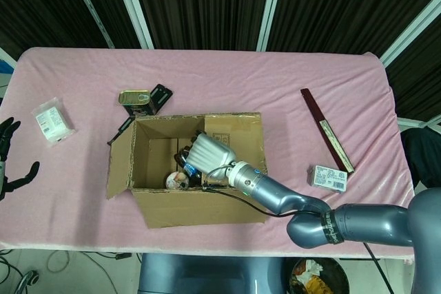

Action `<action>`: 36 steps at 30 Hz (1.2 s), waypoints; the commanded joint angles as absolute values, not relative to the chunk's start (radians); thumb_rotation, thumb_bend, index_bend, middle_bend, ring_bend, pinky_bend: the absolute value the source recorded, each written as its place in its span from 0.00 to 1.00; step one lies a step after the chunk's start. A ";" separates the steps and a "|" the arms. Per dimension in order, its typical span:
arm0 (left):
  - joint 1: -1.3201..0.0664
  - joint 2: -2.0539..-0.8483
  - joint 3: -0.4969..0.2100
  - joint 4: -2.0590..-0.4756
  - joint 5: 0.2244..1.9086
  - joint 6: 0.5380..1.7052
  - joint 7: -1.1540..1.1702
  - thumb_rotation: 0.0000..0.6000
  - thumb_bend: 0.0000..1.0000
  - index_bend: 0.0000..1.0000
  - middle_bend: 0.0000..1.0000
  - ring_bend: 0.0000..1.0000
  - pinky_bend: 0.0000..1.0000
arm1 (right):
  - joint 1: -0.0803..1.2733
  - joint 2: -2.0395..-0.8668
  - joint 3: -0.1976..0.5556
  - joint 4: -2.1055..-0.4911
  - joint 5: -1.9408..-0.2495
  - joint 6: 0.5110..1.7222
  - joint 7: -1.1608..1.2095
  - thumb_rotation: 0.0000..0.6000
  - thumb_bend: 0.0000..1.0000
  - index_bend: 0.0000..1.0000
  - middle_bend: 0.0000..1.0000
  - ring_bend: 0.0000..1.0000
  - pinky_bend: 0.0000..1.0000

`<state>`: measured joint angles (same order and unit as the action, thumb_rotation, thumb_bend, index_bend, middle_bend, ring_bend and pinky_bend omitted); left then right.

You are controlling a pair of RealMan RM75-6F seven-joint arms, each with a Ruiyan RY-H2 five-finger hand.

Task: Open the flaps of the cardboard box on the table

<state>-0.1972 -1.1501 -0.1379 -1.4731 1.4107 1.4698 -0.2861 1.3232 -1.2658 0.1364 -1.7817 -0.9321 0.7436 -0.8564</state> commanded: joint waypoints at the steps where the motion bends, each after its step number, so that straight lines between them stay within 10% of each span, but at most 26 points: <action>1: -0.196 -1.150 -0.139 -1.475 1.412 1.470 -0.289 1.00 0.31 0.04 0.01 0.00 0.02 | 1.332 -1.220 0.124 -1.839 -0.916 0.778 -0.891 1.00 0.69 0.52 0.52 0.38 0.35; 36: -0.185 -1.152 -0.144 -1.467 1.439 1.491 -0.283 1.00 0.31 0.04 0.01 0.00 0.02 | 1.337 -0.942 0.056 -2.075 -0.880 0.934 -1.103 1.00 0.59 0.46 0.45 0.32 0.32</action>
<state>-0.1847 -1.1532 -0.1454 -1.4658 1.4409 1.4943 -0.2838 1.3402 -0.9497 0.0570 -2.0710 -0.8804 0.9329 -1.1029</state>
